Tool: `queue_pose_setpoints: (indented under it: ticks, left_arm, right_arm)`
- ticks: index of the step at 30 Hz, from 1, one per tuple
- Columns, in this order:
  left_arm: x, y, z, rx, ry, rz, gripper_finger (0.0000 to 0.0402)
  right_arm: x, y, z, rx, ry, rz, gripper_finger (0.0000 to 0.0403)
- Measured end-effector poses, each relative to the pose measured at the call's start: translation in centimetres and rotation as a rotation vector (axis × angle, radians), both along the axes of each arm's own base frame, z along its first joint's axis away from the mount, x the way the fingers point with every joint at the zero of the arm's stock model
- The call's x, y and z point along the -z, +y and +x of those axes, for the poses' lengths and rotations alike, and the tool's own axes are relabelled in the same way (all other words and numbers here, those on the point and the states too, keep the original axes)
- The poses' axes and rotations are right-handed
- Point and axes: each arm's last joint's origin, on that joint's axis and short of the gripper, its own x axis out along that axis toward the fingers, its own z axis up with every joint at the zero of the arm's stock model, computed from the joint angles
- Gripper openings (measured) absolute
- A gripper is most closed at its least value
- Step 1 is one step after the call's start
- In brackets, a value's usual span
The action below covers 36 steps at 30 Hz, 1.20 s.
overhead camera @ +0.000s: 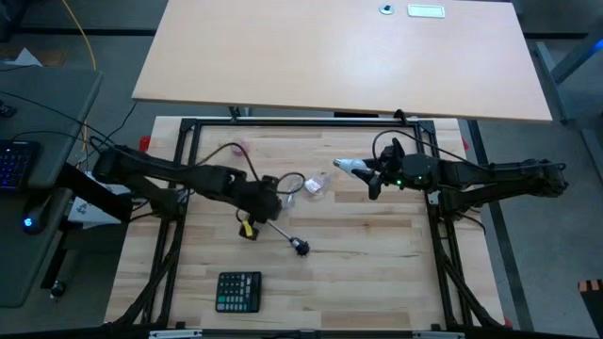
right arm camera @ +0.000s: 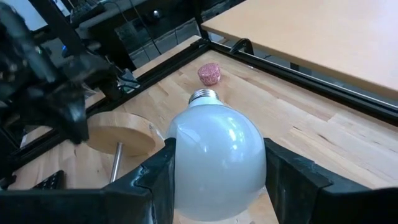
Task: Screw lightbulb
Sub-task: Put the brown lamp on the table
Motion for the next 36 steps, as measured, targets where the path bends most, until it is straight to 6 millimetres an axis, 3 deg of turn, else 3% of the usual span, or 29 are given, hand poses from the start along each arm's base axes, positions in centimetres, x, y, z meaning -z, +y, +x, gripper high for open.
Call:
queue_pose_setpoints:
  ticks: [6, 13, 20, 25, 27, 31, 32, 36]
  left_arm:
    - [3.1, -0.9, 2.4, 0.070, 0.047, 0.016, 0.0135]
    - [8.0, -1.5, 3.4, 0.097, 0.283, 0.049, 0.0240]
    - [10.7, -1.9, 3.8, 0.095, 0.383, 0.070, 0.0274]
    - [11.3, -1.8, 3.8, 0.045, 0.404, 0.183, 0.0233]
    - [11.3, -1.9, 3.8, 0.054, 0.399, 0.207, 0.0186]
    - [11.0, -1.9, 3.7, 0.059, 0.394, 0.214, 0.0047]
    - [10.9, -1.8, 3.7, 0.042, 0.388, 0.204, 0.0027]
    - [9.9, -1.6, 3.5, 0.010, 0.371, 0.170, 0.0027]
  right_arm:
    - [0.0, 0.0, 0.0, 0.004, 0.000, 0.013, 0.0193]
    - [0.1, 0.0, 0.0, 0.004, 0.000, 0.012, 0.0193]
    - [0.2, 0.0, -0.1, 0.004, 0.014, 0.011, 0.0193]
    - [0.2, 0.0, -0.1, 0.004, 0.019, 0.010, 0.0193]
    - [0.3, 0.0, -0.1, 0.004, 0.025, 0.010, 0.0193]
    - [0.3, 0.0, -0.1, 0.004, 0.031, 0.011, 0.0193]
    - [0.3, 0.0, -0.1, 0.004, 0.031, 0.011, 0.0193]
    - [0.3, 0.0, -0.1, 0.004, 0.031, 0.011, 0.0193]
